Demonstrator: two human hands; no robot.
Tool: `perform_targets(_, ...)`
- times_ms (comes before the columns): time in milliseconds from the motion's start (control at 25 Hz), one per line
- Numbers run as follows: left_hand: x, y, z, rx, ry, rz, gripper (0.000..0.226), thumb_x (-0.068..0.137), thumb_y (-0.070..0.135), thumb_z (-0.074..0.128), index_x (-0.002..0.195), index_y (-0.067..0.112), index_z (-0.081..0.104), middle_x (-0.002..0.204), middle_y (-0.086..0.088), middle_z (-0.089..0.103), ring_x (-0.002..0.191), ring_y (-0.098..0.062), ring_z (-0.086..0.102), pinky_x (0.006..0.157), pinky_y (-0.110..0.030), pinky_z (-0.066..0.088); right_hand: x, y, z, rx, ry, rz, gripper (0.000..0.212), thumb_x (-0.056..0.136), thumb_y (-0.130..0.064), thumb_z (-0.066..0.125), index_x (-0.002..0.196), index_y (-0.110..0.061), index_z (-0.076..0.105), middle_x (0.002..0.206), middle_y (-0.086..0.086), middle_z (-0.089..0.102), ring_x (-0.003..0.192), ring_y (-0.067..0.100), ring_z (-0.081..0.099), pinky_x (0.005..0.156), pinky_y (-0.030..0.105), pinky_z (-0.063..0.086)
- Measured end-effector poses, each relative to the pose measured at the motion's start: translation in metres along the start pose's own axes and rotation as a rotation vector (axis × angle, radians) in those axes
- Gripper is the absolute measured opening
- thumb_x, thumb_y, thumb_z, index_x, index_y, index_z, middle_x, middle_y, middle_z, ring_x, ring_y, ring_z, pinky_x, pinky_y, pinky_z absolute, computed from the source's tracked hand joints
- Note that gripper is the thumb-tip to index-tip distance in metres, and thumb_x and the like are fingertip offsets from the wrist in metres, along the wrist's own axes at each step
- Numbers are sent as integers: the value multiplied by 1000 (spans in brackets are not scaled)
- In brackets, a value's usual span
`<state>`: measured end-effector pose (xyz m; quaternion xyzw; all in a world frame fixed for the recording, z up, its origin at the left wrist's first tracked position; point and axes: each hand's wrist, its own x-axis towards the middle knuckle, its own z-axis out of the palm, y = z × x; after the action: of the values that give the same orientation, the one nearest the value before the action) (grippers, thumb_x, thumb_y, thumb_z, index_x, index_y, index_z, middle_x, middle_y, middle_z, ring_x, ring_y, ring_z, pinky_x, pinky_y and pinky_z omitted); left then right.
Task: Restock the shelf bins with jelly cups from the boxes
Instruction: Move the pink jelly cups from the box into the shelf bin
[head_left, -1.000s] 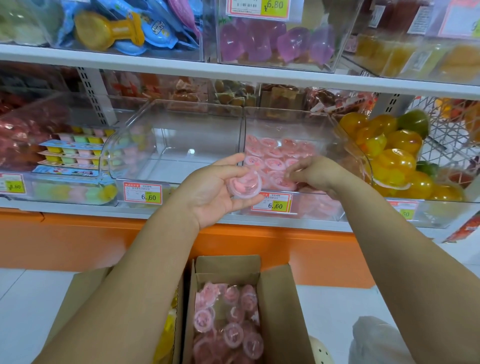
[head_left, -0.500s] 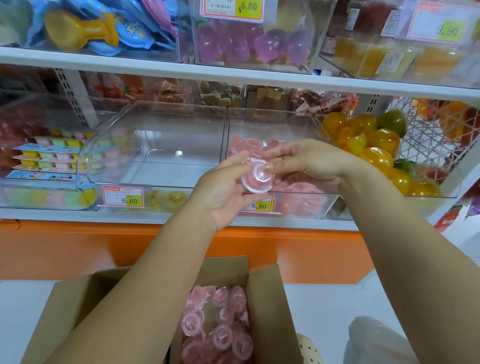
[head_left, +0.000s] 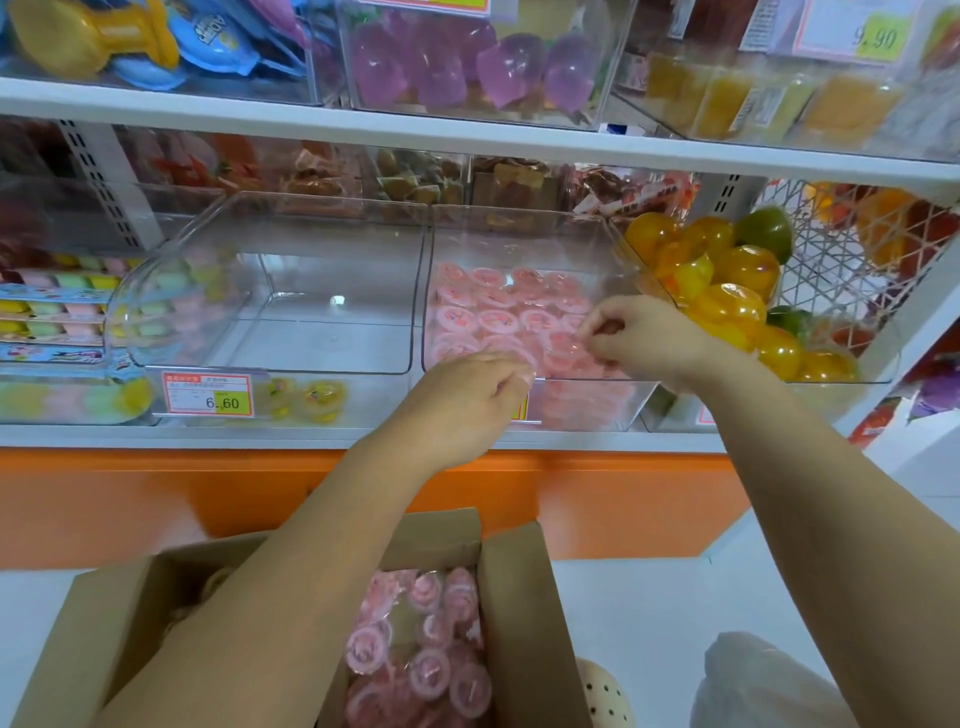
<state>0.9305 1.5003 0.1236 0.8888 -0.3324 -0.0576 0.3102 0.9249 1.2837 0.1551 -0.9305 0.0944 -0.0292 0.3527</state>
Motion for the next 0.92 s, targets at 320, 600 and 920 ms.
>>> perform_targets(320, 0, -9, -2, 153, -127, -22, 46, 107, 43, 26, 152, 34, 37, 161, 14, 27, 150, -4, 16, 124, -38, 10, 10, 4, 20, -197, -10, -26, 16, 96, -24, 56, 97, -20, 71, 123, -5, 65, 91, 11, 62, 74, 19, 43)
perform_targets(600, 5, -13, -2, 58, -124, -42, 57, 105, 53, 14, 151, 32, 40, 160, 14, 31, 149, -2, 19, 123, -33, 11, 7, 10, 15, 69, -105, 32, 10, 87, -18, 70, 80, -24, 72, 95, -6, 73, 93, 12, 67, 91, 31, 53)
perform_targets(920, -59, -10, -26, -734, 143, -177, 41, 106, 36, 37, 99, 21, 75, 104, 4, 77, 100, -3, 70, 92, -21, 53, -45, -53, -13, 353, -212, -87, 16, 95, -22, 57, 105, -14, 67, 93, 7, 70, 71, 13, 64, 53, 17, 51)
